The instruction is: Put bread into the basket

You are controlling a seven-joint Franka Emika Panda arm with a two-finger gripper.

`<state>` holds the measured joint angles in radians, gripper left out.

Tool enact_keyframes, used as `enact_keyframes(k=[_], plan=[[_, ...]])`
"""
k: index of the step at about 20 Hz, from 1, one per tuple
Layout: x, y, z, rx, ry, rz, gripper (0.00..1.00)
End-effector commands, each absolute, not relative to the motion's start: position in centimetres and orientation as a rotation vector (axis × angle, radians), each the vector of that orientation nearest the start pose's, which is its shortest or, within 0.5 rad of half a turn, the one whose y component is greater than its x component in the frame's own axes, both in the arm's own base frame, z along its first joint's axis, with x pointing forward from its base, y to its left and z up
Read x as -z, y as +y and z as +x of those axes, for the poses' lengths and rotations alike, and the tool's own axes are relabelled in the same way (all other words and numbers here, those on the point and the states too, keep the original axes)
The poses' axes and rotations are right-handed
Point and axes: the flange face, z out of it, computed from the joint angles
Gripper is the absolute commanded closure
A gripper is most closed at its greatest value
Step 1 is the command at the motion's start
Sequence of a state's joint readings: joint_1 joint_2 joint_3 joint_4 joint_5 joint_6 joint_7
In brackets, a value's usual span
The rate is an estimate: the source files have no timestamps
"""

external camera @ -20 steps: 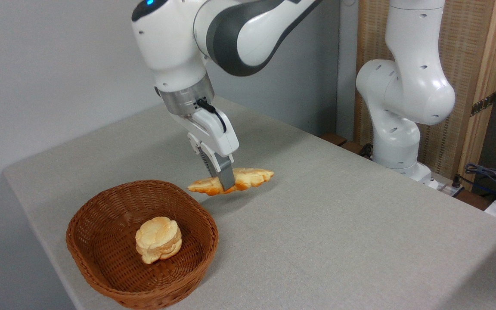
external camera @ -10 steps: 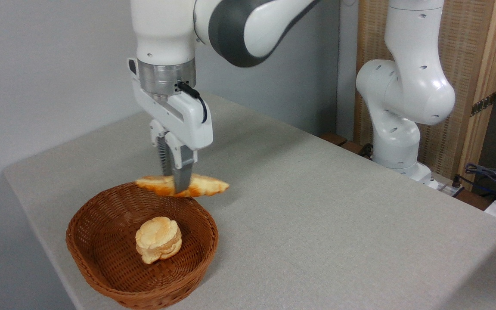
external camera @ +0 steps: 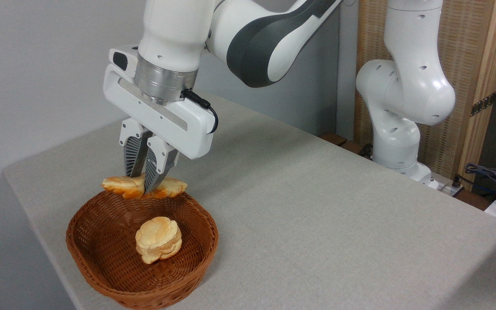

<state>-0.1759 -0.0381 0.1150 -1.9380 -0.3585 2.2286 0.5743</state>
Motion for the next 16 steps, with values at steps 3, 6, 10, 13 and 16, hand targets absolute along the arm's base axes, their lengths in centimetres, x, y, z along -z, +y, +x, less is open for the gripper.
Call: enact_keyframes(k=[3,6,10,13,16], plan=[[-53.96,-4.47,58.05,0.700,0.697,-3.237,0.00],[-53.76,-4.75,58.02,0.689,0.709,-3.237,0.00],[-53.74,-4.76,58.00,0.686,0.707,-3.239,0.00],[-53.96,-4.58,57.95,0.689,0.703,-3.238,0.00],[-54.08,-4.54,57.44,0.621,0.754,-3.206,0.00]])
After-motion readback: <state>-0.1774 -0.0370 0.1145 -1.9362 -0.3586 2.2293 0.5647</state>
